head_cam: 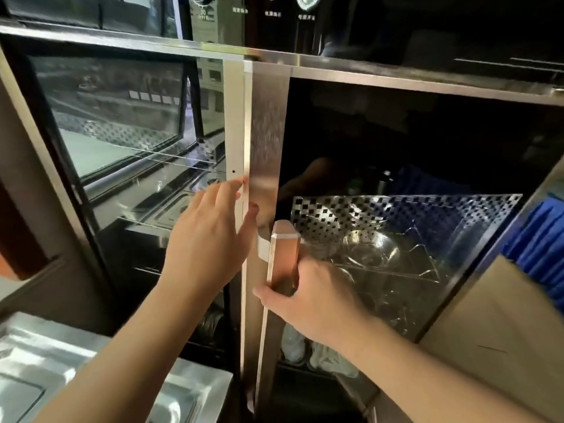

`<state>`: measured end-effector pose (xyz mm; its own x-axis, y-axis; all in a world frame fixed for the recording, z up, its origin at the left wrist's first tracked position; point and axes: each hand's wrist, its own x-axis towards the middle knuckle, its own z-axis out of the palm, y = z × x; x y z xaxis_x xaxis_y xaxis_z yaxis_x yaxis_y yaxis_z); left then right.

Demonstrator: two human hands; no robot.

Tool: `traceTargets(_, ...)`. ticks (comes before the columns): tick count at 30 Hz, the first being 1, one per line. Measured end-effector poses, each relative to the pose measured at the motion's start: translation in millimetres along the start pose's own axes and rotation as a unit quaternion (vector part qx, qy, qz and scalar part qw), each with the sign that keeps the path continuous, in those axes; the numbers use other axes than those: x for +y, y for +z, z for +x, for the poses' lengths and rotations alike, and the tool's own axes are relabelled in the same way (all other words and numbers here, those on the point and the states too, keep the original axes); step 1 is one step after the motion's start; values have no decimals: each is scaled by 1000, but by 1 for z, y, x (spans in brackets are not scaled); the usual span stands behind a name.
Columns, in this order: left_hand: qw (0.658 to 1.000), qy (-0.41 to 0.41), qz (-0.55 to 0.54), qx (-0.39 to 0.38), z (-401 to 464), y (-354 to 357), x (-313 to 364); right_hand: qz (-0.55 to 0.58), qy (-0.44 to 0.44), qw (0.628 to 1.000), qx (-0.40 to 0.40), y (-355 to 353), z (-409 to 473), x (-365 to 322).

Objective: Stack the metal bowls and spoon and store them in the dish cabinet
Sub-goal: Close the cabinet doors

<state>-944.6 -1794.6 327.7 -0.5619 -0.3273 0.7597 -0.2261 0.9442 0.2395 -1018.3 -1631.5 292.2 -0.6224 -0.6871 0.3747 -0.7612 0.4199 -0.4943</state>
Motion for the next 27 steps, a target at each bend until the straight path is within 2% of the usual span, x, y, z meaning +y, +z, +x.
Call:
traceTargets(9,999,21,0,-41,49,62,-52,10,51,999,-6,38,77,17)
traceTargets(21,995,-22,61,-78,53,114,-92,53,19,998,40,69,122,43)
traceTargets(27,988,-35,72,-131,48,145,-103,42,54,998,3,97,136,54)
